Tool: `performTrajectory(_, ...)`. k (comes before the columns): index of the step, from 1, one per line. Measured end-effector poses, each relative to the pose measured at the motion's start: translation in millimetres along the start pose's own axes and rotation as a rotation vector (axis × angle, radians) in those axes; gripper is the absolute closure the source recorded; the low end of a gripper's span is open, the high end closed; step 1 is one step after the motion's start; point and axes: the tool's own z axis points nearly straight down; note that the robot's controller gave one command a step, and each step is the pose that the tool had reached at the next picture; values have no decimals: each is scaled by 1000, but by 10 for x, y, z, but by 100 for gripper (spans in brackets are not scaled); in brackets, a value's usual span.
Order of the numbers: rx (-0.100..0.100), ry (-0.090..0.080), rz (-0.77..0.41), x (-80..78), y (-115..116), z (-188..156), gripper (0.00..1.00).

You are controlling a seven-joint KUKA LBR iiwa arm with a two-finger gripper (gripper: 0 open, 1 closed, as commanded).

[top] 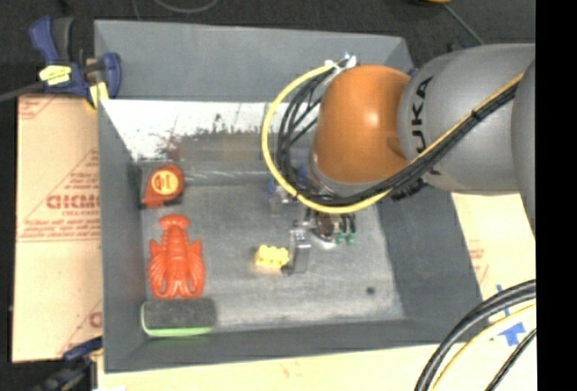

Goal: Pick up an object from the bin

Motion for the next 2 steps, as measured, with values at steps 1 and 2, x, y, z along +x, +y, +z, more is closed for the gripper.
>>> performTrajectory(1,-1,-8,1,-16,-2,-47,0)
performTrajectory(2,1,-9,-46,20,-80,171,0)
